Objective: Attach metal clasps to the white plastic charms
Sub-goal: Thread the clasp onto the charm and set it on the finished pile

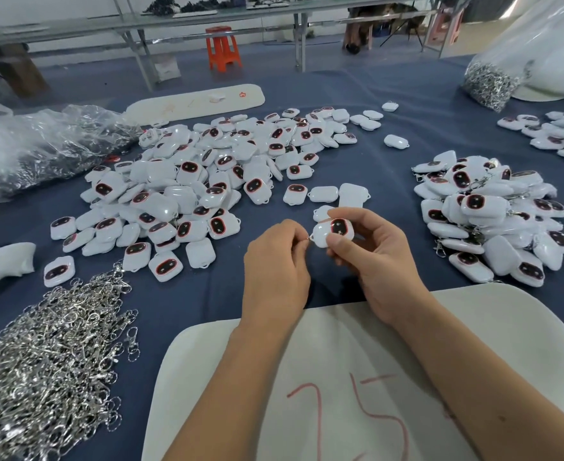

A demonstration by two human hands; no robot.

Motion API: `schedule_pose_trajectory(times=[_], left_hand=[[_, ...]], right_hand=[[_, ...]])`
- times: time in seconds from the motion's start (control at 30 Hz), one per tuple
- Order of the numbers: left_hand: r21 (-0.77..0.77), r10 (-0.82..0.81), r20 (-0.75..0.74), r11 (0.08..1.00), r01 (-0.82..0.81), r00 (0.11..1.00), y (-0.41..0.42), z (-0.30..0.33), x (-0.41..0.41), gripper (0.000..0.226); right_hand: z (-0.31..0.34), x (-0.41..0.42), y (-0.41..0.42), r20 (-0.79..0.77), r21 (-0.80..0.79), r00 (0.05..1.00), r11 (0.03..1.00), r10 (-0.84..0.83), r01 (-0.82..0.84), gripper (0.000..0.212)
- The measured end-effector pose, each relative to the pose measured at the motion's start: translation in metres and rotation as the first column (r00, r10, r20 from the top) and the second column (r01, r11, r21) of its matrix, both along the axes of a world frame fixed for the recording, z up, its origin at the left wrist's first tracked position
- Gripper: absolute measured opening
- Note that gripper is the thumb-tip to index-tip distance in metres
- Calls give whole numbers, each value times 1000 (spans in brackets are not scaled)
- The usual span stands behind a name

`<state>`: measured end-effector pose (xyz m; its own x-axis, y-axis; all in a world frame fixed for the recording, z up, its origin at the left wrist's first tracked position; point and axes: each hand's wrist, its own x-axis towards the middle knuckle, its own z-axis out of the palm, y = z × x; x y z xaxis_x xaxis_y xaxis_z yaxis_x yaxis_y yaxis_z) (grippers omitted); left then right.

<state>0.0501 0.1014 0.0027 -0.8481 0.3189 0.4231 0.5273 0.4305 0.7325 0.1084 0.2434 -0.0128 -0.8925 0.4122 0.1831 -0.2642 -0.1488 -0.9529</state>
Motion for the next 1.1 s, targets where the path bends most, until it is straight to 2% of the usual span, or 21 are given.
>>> schedule_pose_trajectory(times=[0.07,0.17,0.37,0.53,0.63,0.73,0.8,0.87,0.97,1.03,1.1], left_hand=[[-105,28,-90,994,-37,996,1,0,1,12],[-83,64,-120,994,-74,991,3,-3,3,11],[120,23,62,992,-31,998,2,-5,0,14],[250,-1,236,966,-59,972,14,-3,2,16],[278,-49,343,959,-52,938,37,4,0,14],[379,-153,471,924,-42,869,72,14,-1,14],[446,-257,490,895,13,833,97,22,0,16],[382,-218,415,923,48,883,115,24,-2,14],[114,70,184,989,-92,981,119,19,-5,17],[-117,187,39,976,-182,982,112,9,-12,30],[-309,188,3,934,-178,982,104,-1,-19,36]], right_hand=[[-1,0,-2,8,55,1000,998,-8,7,25],[-2,-1,-1,11,59,1000,998,-16,15,25],[-1,-3,-1,29,-23,997,997,-78,78,28],[-1,-5,-1,54,-142,966,955,-254,260,34],[-1,-3,3,54,-35,874,874,-483,485,27],[2,0,14,0,110,692,688,-722,717,27],[7,4,25,-79,148,601,587,-795,796,39],[11,8,36,-181,214,537,500,-824,839,54],[12,9,37,-274,269,506,440,-818,857,63],[11,8,31,-287,346,554,454,-782,821,58],[8,5,26,-243,495,677,512,-694,702,51]])
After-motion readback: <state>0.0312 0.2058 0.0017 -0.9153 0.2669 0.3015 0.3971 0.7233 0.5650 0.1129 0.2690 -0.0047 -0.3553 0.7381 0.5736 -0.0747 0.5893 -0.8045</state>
